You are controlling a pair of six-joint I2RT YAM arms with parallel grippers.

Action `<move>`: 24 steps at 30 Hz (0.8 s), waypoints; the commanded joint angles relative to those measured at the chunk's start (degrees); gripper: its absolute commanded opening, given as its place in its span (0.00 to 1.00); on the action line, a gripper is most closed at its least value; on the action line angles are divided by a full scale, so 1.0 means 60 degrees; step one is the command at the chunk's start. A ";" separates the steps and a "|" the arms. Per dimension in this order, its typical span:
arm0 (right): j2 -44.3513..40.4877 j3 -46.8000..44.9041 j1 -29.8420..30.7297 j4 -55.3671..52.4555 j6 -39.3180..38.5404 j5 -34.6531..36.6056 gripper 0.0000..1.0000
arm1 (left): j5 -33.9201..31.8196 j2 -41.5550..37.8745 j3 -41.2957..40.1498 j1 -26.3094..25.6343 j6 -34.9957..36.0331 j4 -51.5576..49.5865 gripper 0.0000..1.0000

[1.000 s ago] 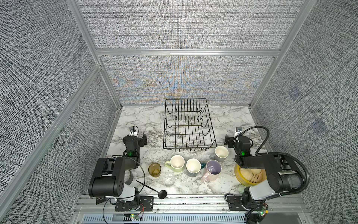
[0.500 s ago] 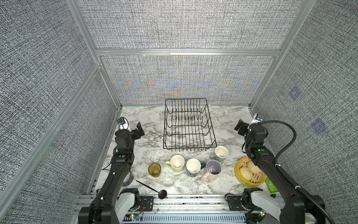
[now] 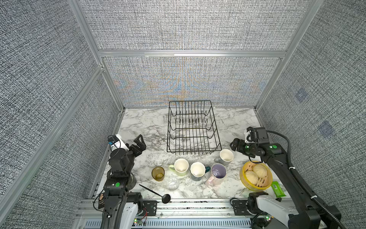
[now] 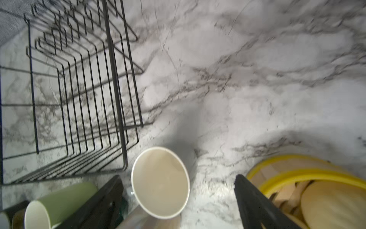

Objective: Load cups into a dish rack
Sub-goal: Pick up the cup from the middle-right of the table.

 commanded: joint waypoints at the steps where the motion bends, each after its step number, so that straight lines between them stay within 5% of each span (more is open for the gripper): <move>1: 0.0470 0.0149 0.0640 -0.1423 0.0011 -0.0115 0.86 | 0.1528 0.0679 0.0533 0.0001 0.0626 -0.0227 0.99; 8: 0.1838 0.0096 0.1084 -0.1460 0.0432 0.1725 0.80 | 0.3526 0.2405 0.1510 -0.0018 0.0856 -0.0557 0.99; 15: 0.2477 -0.0400 0.1105 -0.0166 0.0512 0.1292 0.61 | 0.4086 0.2839 0.1725 -0.0043 0.0949 -0.0358 0.99; 18: 0.2638 -0.0480 0.1098 0.0037 0.0553 0.1200 0.48 | 0.4177 0.2990 0.1876 -0.0057 0.0915 -0.0375 0.99; 24: 0.2424 -0.0550 0.1084 0.0012 0.0471 0.1781 0.04 | 0.4580 0.3171 0.2069 -0.0104 0.0815 -0.0392 0.99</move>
